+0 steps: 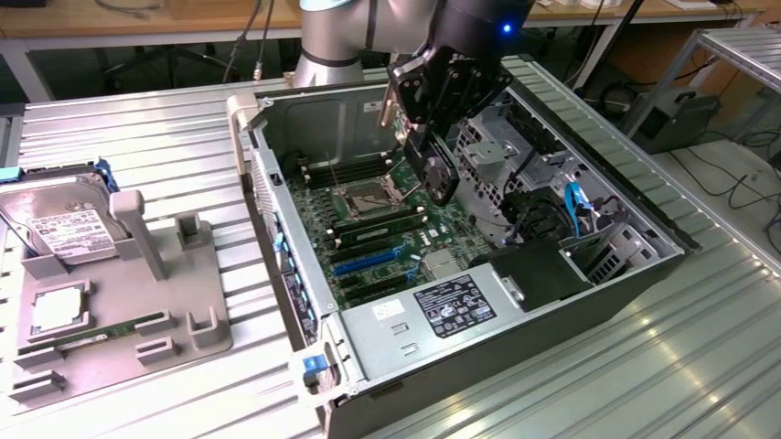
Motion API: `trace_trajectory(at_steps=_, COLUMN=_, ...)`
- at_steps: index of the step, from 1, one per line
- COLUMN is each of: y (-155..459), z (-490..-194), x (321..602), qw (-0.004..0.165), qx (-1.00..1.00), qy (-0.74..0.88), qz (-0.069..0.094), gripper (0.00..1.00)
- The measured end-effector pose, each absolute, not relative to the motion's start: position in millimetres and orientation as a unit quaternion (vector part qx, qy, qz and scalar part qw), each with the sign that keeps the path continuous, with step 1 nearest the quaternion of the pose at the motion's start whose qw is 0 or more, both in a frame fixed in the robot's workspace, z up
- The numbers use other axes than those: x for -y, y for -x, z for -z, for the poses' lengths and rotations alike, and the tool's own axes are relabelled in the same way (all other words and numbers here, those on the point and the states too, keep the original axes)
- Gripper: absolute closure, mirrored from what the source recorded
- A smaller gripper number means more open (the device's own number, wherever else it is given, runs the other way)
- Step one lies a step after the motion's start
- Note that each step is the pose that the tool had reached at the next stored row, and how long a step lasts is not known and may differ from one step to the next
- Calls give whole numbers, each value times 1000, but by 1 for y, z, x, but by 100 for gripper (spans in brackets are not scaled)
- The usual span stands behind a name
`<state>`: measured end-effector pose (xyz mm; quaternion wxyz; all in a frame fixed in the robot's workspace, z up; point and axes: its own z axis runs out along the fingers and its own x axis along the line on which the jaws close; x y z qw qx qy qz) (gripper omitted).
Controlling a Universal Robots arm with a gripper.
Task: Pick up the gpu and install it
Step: 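Insert the gpu into the slot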
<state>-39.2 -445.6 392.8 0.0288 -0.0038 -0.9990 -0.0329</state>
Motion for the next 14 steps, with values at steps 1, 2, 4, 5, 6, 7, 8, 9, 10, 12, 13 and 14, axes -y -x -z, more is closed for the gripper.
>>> trace_trajectory(at_steps=1, y=40, z=-393, x=446, qw=26, qx=999, qy=3, qz=33, gripper=74)
trace_trajectory(at_steps=2, y=40, z=-393, x=446, qw=25, qx=999, qy=0, qz=33, gripper=74)
trace_trajectory(at_steps=4, y=40, z=-392, x=446, qw=25, qx=999, qy=-15, qz=33, gripper=74)
trace_trajectory(at_steps=5, y=40, z=-392, x=446, qw=25, qx=999, qy=-23, qz=33, gripper=74)
trace_trajectory(at_steps=6, y=40, z=-392, x=446, qw=25, qx=999, qy=-31, qz=33, gripper=74)
trace_trajectory(at_steps=7, y=40, z=-392, x=446, qw=25, qx=998, qy=-39, qz=33, gripper=74)
trace_trajectory(at_steps=8, y=40, z=-392, x=446, qw=25, qx=998, qy=-52, qz=32, gripper=74)
trace_trajectory(at_steps=9, y=40, z=-391, x=446, qw=26, qx=996, qy=-75, qz=32, gripper=74)
trace_trajectory(at_steps=10, y=40, z=-391, x=446, qw=26, qx=995, qy=-89, qz=31, gripper=74)
trace_trajectory(at_steps=12, y=40, z=-391, x=446, qw=26, qx=993, qy=-111, qz=31, gripper=74)
trace_trajectory(at_steps=13, y=40, z=-391, x=446, qw=26, qx=992, qy=-118, qz=31, gripper=74)
trace_trajectory(at_steps=14, y=40, z=-391, x=446, qw=26, qx=991, qy=-127, qz=31, gripper=74)
